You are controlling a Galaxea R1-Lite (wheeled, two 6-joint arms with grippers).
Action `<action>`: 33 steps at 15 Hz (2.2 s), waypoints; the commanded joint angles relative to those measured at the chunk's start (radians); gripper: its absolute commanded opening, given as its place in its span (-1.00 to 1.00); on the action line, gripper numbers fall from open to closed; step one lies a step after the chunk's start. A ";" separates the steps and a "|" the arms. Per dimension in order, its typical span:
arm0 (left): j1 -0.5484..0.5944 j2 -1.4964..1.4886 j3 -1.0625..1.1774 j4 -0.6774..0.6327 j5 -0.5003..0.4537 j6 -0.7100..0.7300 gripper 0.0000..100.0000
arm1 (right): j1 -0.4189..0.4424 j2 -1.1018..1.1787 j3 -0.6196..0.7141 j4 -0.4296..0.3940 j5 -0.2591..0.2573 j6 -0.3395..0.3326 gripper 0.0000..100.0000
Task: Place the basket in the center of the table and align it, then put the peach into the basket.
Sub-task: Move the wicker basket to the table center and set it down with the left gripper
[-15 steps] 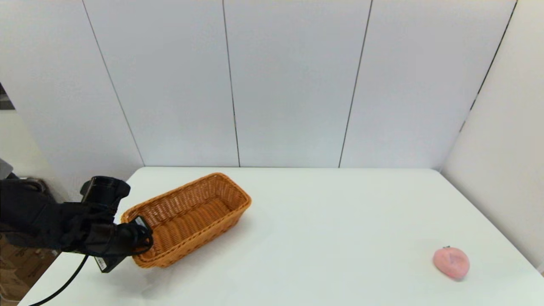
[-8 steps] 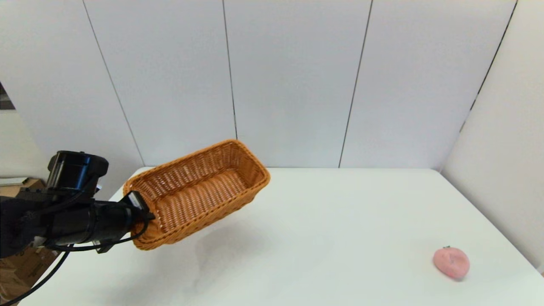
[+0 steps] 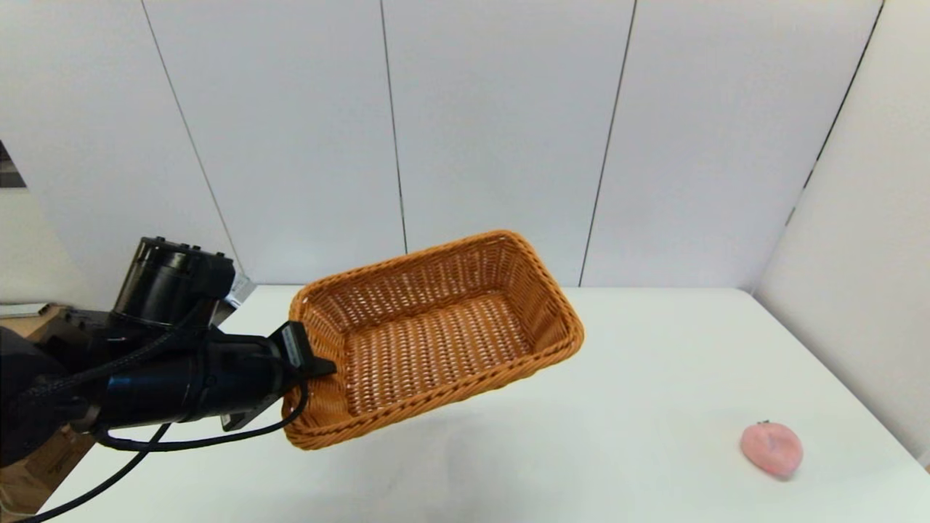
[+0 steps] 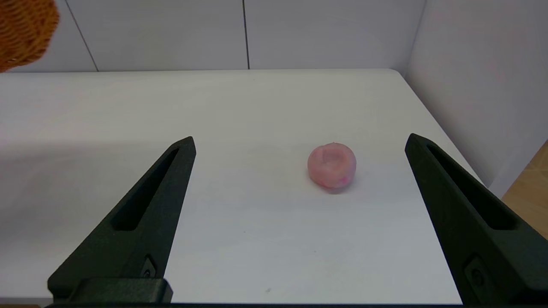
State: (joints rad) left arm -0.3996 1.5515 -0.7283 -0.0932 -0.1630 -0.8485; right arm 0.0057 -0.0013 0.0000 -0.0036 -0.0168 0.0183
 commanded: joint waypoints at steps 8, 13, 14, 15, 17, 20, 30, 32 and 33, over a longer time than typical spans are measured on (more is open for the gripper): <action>-0.196 0.329 -0.123 -0.003 -0.001 -0.011 -1.00 | 0.000 0.001 0.000 0.001 0.000 0.000 1.00; -0.277 0.386 -0.117 -0.030 0.000 -0.009 -1.00 | 0.000 0.001 0.000 0.001 0.000 0.000 1.00; -0.283 0.386 -0.117 -0.030 0.000 -0.007 -1.00 | 0.000 0.001 0.000 0.001 0.000 0.000 1.00; -0.283 0.386 -0.120 -0.030 0.000 -0.004 -1.00 | 0.000 0.001 0.000 0.001 0.000 0.000 1.00; -0.285 0.400 -0.120 -0.036 0.000 -0.001 -1.00 | 0.000 0.001 0.000 0.001 0.000 0.000 1.00; -0.289 0.433 -0.109 -0.091 0.005 0.000 -1.00 | 0.000 0.001 0.000 -0.001 0.000 0.000 1.00; -0.280 0.446 -0.069 -0.123 0.002 0.049 -1.00 | 0.000 0.001 0.000 -0.001 0.000 0.002 1.00; -0.278 0.446 -0.066 -0.125 0.002 0.055 -1.00 | 0.000 0.001 0.000 -0.001 0.000 0.002 1.00; -0.278 0.449 -0.066 -0.132 0.002 0.055 -1.00 | 0.000 0.001 0.000 0.001 0.000 0.002 1.00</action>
State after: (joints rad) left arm -0.6783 1.9987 -0.7966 -0.2183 -0.1602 -0.7879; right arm 0.0053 -0.0013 0.0000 -0.0036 -0.0168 0.0187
